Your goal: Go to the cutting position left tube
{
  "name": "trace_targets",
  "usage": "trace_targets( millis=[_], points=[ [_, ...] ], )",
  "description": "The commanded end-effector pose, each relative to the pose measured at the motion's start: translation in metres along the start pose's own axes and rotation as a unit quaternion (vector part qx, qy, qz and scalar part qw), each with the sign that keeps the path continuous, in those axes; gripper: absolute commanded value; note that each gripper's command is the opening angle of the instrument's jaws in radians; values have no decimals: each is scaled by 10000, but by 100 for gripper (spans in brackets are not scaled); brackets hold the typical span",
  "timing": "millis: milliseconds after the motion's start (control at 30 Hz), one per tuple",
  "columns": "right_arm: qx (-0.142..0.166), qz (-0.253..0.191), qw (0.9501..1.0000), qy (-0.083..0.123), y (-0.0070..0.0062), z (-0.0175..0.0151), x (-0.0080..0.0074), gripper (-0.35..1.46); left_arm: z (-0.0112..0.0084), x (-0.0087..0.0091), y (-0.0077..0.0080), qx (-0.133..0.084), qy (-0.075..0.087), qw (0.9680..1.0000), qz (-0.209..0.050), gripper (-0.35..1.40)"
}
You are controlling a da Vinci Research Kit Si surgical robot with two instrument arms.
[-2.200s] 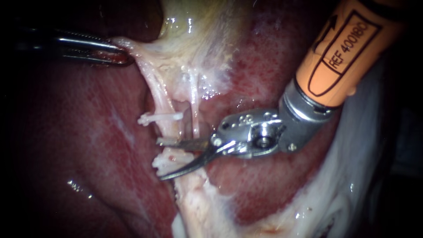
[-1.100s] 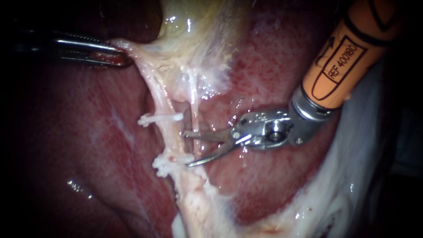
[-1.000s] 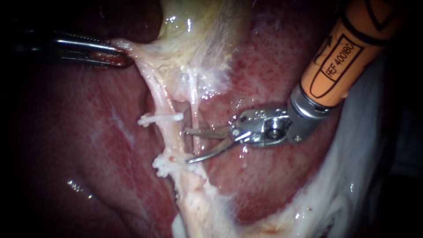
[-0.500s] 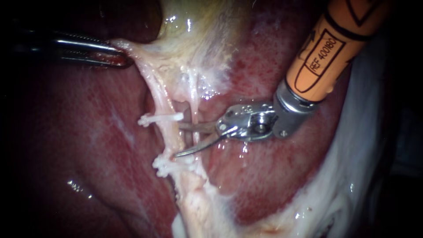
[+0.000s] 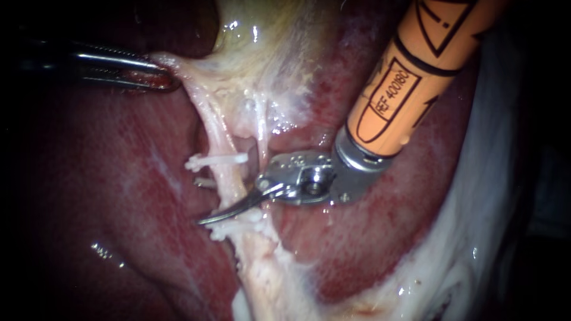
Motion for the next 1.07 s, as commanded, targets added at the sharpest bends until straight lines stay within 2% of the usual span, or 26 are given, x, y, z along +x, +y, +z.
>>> trace_targets(
  millis=[33, 200, 267, 567, 667, 1067],
  points=[
    [2, -8, 10000, -5, 0, 2, 1, 131, 1, 0, 0, 3, -1, 10000, -1, -35],
    [-24, -4, 10000, 69, 3, 10, 7, 133, 2, 0, 0, 6, 0, 10000, -3, -35],
    [-49, -3, 10000, 80, 1, 13, 11, 136, 2, 0, 0, 6, 0, 10000, -3, -35],
    [74, -2, 9998, 208, -33, 20, 35, 136, 2, 0, -1, 4, -1, 10000, -2, -35],
    [109, 5, 9996, 255, -41, 20, 42, 136, 2, 0, -1, 4, -1, 10000, -2, -35],
    [118, 11, 9996, 273, -42, 19, 45, 135, 2, 0, -1, 2, -1, 10000, -1, -35]
  ],
)
